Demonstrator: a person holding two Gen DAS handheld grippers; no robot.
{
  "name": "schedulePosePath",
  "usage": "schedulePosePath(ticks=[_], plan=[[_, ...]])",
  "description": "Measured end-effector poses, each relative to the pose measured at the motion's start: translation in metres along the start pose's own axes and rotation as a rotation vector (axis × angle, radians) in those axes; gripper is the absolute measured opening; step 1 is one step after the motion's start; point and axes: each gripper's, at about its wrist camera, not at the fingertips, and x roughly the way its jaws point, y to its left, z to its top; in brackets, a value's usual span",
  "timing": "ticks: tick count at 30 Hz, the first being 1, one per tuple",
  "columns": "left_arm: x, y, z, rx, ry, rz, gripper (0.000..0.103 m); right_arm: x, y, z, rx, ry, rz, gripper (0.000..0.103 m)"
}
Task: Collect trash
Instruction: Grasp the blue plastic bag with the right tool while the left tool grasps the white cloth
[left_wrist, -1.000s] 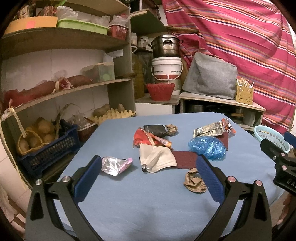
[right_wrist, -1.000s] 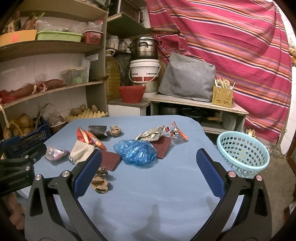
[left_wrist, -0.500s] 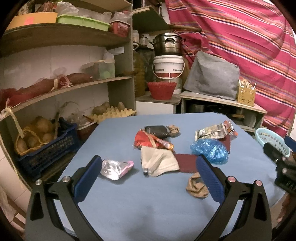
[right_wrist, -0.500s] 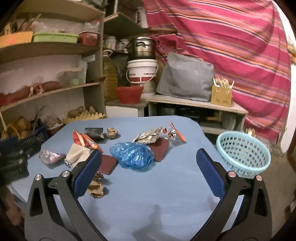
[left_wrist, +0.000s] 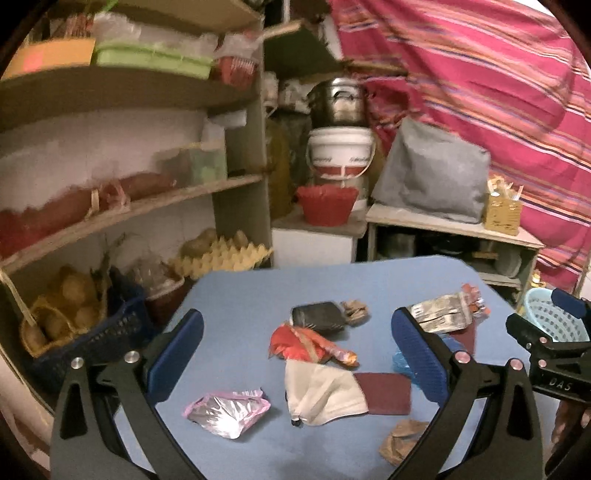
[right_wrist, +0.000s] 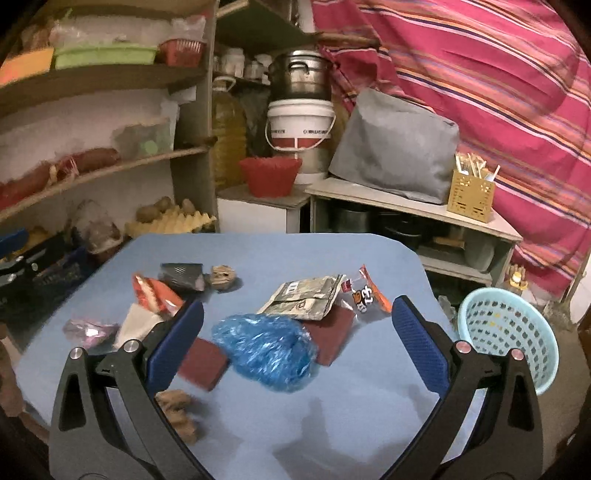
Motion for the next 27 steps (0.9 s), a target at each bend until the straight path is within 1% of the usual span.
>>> schedulePosePath(ticks=[2,3,4,6,10,12,14,16,20,23,24,25,26,27], plan=[[0.027,0.001,-0.013,-0.006,0.079,-0.014,0.099,0.020,0.003,-0.005,-0.020,0.046,0.007,0.099],[0.035,0.000,-0.019,-0.005,0.105,-0.012,0.099,0.030,0.004,-0.010,-0.022,0.070,0.003,0.099],[0.050,0.000,-0.027,-0.004,0.164,-0.017,0.099,0.036,0.005,-0.013,-0.023,0.078,-0.001,0.099],[0.066,-0.001,-0.040,-0.012,0.229,-0.030,0.099,0.050,0.007,-0.020,-0.035,0.106,-0.005,0.099],[0.084,-0.004,-0.054,0.001,0.265,-0.016,0.099,0.071,0.005,-0.028,-0.044,0.145,-0.020,0.099],[0.094,-0.005,-0.057,0.000,0.294,-0.026,0.098,0.082,0.003,-0.031,-0.032,0.176,-0.018,0.097],[0.103,-0.006,-0.062,0.000,0.322,-0.030,0.092,0.092,0.002,-0.033,-0.023,0.204,-0.010,0.092],[0.113,-0.007,-0.066,0.011,0.353,-0.028,0.085,0.101,0.004,-0.036,-0.026,0.237,-0.007,0.090],[0.127,-0.006,-0.076,0.014,0.398,-0.026,0.084,0.111,0.009,-0.040,-0.047,0.261,-0.005,0.090],[0.130,-0.005,-0.083,0.039,0.412,-0.024,0.084,0.118,0.011,-0.045,-0.057,0.292,-0.004,0.090],[0.131,-0.005,-0.084,0.046,0.415,-0.023,0.084,0.121,0.011,-0.047,-0.054,0.305,0.003,0.089],[0.132,-0.006,-0.086,0.050,0.421,-0.025,0.083,0.124,0.010,-0.048,-0.048,0.320,0.010,0.085],[0.134,-0.006,-0.087,0.049,0.427,-0.032,0.080,0.126,0.010,-0.050,-0.042,0.331,0.016,0.081],[0.135,-0.006,-0.089,0.043,0.443,-0.054,0.072,0.129,0.010,-0.052,-0.034,0.350,0.028,0.078]])
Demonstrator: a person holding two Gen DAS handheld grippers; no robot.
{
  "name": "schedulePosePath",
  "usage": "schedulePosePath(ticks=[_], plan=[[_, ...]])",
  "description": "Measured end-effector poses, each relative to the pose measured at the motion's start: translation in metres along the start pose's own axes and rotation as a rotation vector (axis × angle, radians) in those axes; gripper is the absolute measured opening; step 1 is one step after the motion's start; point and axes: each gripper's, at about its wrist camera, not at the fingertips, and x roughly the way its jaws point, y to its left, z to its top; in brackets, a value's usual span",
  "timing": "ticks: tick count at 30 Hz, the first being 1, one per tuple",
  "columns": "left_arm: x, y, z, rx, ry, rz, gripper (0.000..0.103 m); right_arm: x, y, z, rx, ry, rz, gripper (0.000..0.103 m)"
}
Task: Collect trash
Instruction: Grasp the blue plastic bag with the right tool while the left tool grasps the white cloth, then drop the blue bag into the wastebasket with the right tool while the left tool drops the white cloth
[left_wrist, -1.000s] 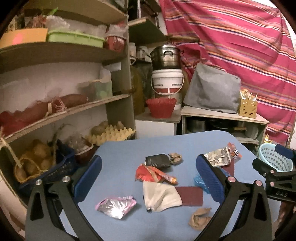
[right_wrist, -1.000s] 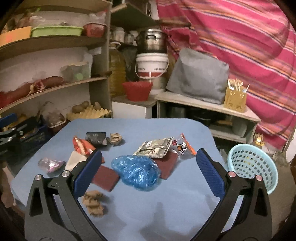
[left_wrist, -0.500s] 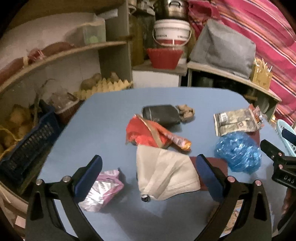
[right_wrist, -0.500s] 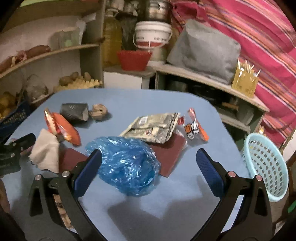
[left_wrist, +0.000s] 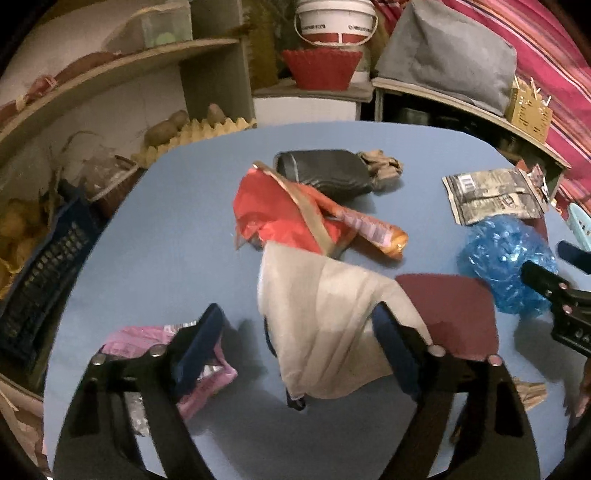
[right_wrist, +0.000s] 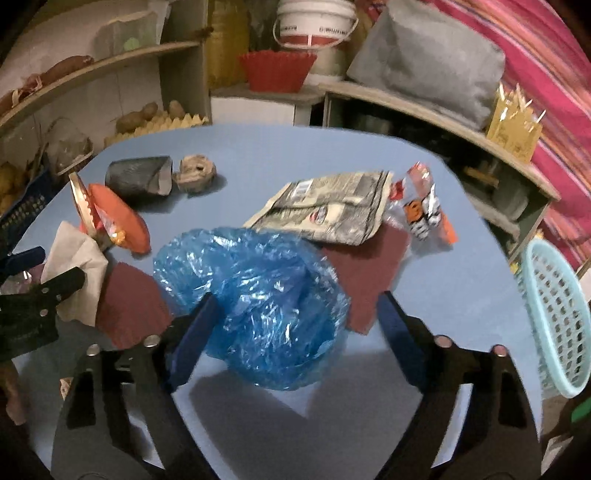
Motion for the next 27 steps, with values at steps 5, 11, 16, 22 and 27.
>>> schedulePosePath(ticks=[5,11,16,22,27], plan=[[0.001,-0.005,-0.002,0.004,0.028,-0.056,0.053,0.013,0.002,-0.004,0.016,0.049,0.031,0.063],[0.000,-0.010,0.000,0.018,0.029,-0.081,0.033,0.014,-0.004,-0.002,0.047,0.051,0.105,0.030],[-0.001,-0.013,0.004,0.013,0.028,-0.074,0.020,0.004,-0.001,-0.001,0.028,0.020,0.137,0.022],[-0.017,-0.012,0.013,0.000,-0.010,-0.075,0.018,-0.028,-0.010,0.005,0.027,-0.075,0.145,0.022],[-0.047,-0.016,0.030,-0.008,-0.085,-0.075,0.018,-0.060,-0.031,0.013,0.046,-0.149,0.148,0.022]])
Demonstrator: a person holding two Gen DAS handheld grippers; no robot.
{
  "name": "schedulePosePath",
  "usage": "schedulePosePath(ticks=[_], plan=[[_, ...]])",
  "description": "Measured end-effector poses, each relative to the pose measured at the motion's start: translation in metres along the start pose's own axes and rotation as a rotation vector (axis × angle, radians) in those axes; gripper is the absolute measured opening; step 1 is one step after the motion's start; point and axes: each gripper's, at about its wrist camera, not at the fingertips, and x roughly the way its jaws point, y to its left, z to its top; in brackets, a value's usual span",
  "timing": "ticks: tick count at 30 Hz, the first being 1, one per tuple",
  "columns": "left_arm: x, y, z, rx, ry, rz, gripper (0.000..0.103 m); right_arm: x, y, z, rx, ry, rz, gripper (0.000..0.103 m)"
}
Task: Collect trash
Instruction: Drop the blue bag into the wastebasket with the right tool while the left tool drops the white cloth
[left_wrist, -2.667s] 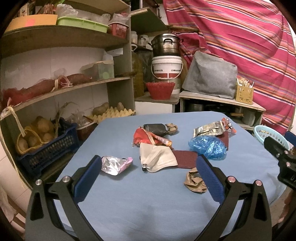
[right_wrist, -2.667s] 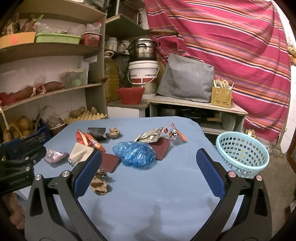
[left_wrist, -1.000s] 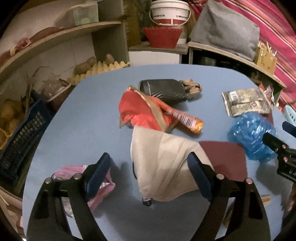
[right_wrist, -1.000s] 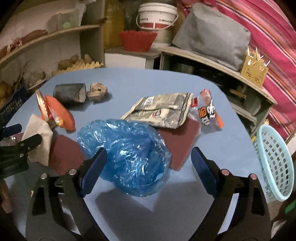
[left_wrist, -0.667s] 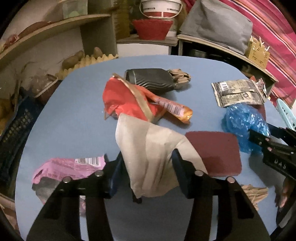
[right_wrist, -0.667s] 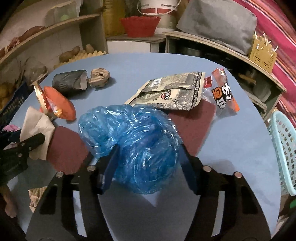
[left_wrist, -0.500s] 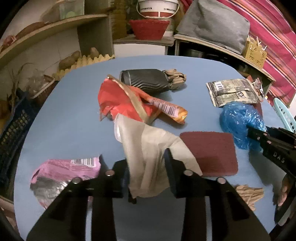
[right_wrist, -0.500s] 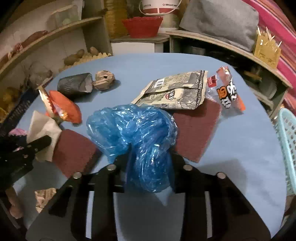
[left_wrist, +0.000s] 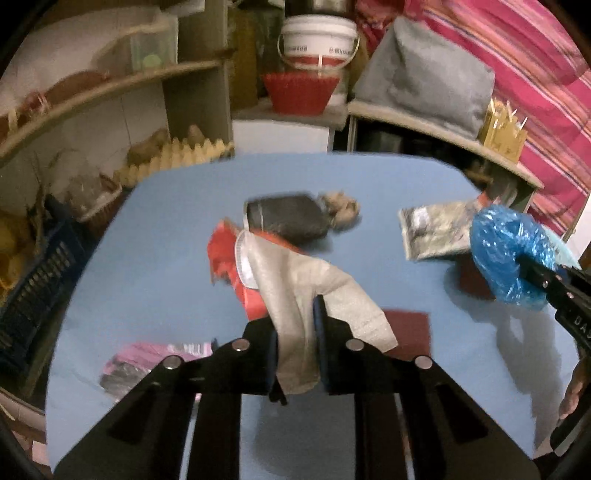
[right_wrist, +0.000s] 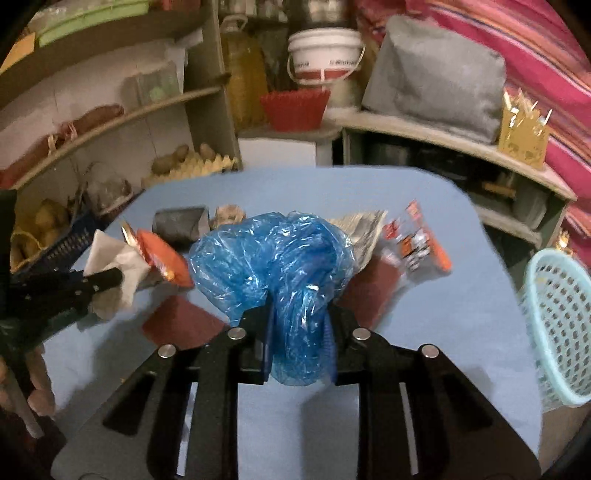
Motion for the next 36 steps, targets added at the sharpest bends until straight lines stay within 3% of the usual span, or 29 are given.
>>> schedulePosePath(ticks=[7,13,16,21,28,36], plan=[[-0.026,-0.031,0.034,0.000,-0.071,0.008,0.018,-0.041,-0.049,0.015,0.051,-0.064,-0.039,0.022],[-0.036,-0.101,0.062,0.058,-0.130,-0.052,0.018,-0.088,-0.126,0.030,0.098,-0.109,-0.177,0.022],[-0.034,-0.145,0.068,0.087,-0.140,-0.105,0.018,-0.100,-0.176,0.029,0.159,-0.077,-0.232,0.022],[-0.021,-0.220,0.069,0.149,-0.139,-0.179,0.018,-0.094,-0.238,0.010,0.206,0.003,-0.369,0.022],[0.014,-0.295,0.061,0.198,-0.096,-0.233,0.018,-0.065,-0.289,-0.033,0.289,0.096,-0.387,0.022],[0.043,-0.349,0.059,0.237,-0.069,-0.266,0.018,-0.051,-0.328,-0.055,0.375,0.125,-0.361,0.025]])
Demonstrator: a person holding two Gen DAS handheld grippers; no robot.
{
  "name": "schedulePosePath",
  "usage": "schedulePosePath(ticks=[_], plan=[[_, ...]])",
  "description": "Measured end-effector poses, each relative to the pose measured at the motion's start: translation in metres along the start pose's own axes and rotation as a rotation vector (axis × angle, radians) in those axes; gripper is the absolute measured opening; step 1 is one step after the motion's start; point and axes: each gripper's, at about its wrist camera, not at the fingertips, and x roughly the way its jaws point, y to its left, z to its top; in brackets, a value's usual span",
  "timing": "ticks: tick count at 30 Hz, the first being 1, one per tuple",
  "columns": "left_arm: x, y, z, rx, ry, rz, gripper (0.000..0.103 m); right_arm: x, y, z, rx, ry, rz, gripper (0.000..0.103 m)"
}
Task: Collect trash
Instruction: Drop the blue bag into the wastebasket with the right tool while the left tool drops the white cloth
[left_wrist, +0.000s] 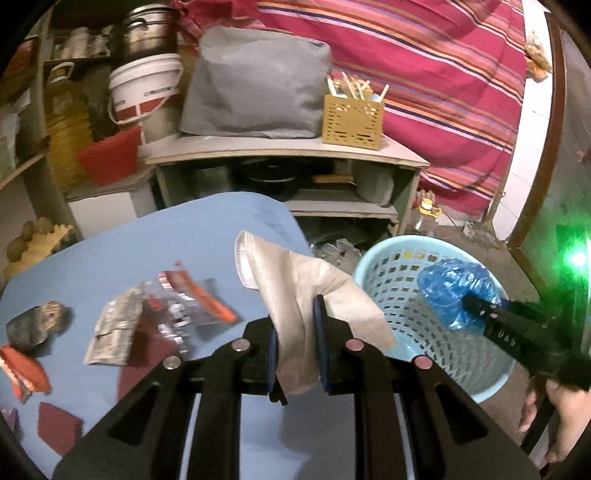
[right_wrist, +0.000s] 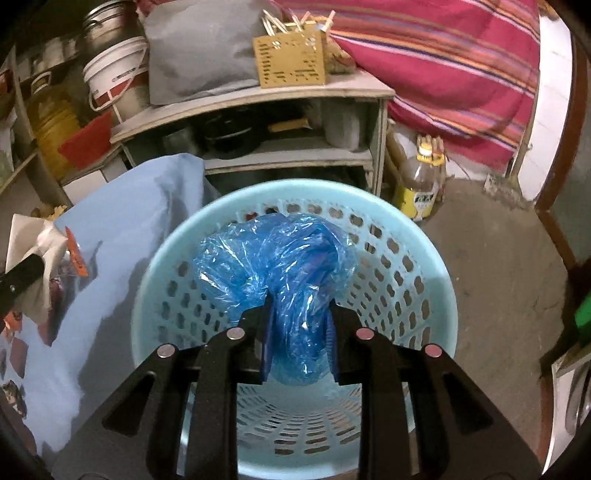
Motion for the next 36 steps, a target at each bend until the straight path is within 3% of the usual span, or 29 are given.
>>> schedulePosePath(ticks=[6,8,15,19,27,30,31,33,35,36], plan=[[0.013,-0.023,0.008,0.022,0.006,-0.012,0.018,0.006,-0.013,0.003,0.049,-0.001,0.022,0.034],[0.016,-0.029,0.011,0.027,0.005,-0.017,0.018,0.008,-0.015,0.003,0.050,0.003,0.020,0.043],[0.021,-0.045,0.018,0.030,0.004,-0.036,0.018,0.000,-0.030,-0.001,0.073,-0.007,0.018,0.059],[0.029,-0.060,0.020,0.045,0.021,-0.052,0.018,-0.020,-0.048,-0.004,0.107,-0.059,-0.021,0.077],[0.073,-0.092,0.015,0.083,0.125,-0.111,0.019,-0.036,-0.069,-0.010,0.154,-0.089,-0.044,0.080],[0.089,-0.098,0.014,0.088,0.168,-0.128,0.026,-0.040,-0.075,-0.011,0.179,-0.099,-0.040,0.080],[0.093,-0.100,0.014,0.088,0.178,-0.126,0.032,-0.041,-0.077,-0.011,0.184,-0.102,-0.039,0.080],[0.094,-0.098,0.015,0.081,0.174,-0.108,0.055,-0.043,-0.078,-0.010,0.189,-0.106,-0.039,0.080],[0.089,-0.094,0.015,0.072,0.168,-0.113,0.067,-0.042,-0.076,-0.010,0.188,-0.105,-0.038,0.080],[0.087,-0.093,0.015,0.070,0.164,-0.111,0.068,-0.042,-0.076,-0.010,0.186,-0.103,-0.039,0.080]])
